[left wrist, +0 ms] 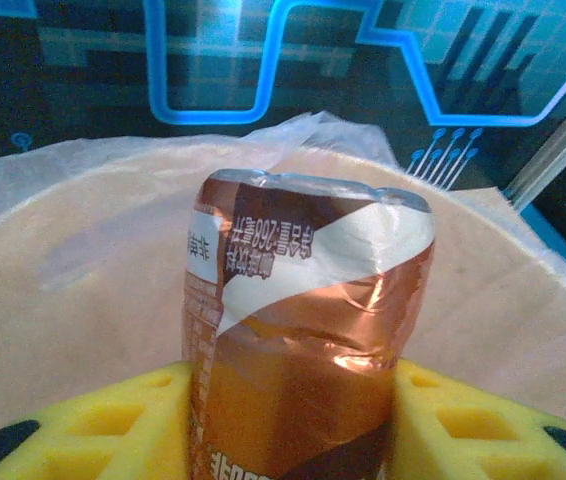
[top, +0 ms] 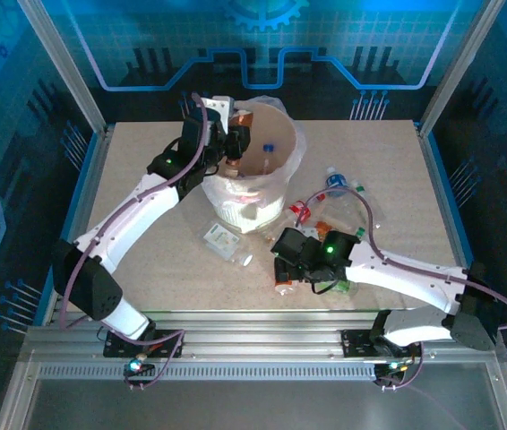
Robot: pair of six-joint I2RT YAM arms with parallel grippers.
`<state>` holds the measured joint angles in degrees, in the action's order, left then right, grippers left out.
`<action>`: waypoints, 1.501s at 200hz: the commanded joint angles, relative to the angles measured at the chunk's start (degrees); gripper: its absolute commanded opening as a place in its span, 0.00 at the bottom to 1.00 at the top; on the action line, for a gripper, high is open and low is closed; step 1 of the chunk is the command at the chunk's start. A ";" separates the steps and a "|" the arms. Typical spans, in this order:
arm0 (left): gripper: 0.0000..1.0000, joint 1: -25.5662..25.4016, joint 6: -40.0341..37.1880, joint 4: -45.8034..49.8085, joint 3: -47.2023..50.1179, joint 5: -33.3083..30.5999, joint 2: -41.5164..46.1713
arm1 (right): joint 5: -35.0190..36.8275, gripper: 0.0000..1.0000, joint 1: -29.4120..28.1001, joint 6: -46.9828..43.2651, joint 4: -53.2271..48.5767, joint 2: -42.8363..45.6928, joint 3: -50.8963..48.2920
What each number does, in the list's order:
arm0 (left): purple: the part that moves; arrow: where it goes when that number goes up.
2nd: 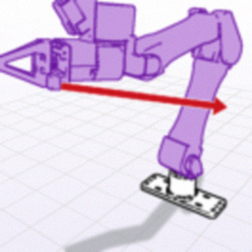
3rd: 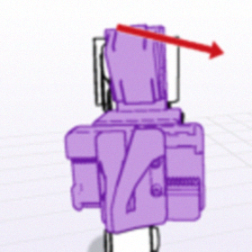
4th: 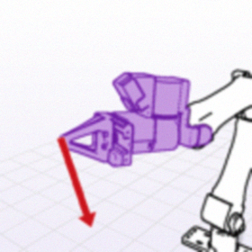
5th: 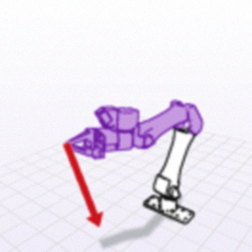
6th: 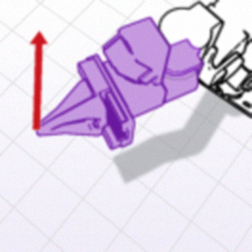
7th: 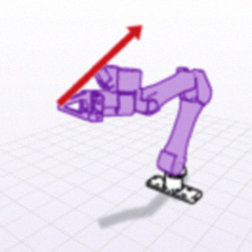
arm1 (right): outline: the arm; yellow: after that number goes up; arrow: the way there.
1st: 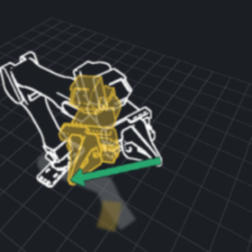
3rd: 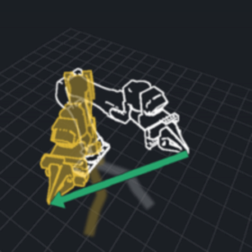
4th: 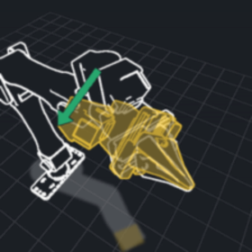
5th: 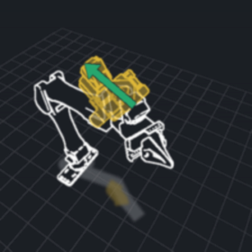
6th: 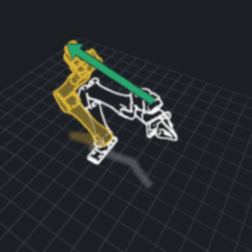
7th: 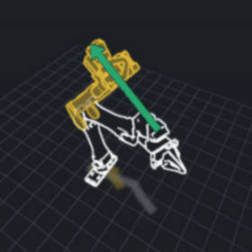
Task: Put the plastic bottles in the bin
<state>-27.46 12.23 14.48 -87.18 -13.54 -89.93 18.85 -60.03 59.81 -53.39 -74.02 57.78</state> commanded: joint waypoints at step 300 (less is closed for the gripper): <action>0.99 0.58 11.23 -0.93 27.62 -6.67 41.15 | -1.56 0.71 -1.23 -4.90 3.94 -25.06 9.45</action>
<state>-27.24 21.71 13.69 -60.97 -18.50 -50.00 16.25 -60.86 55.07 -48.80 -97.54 65.93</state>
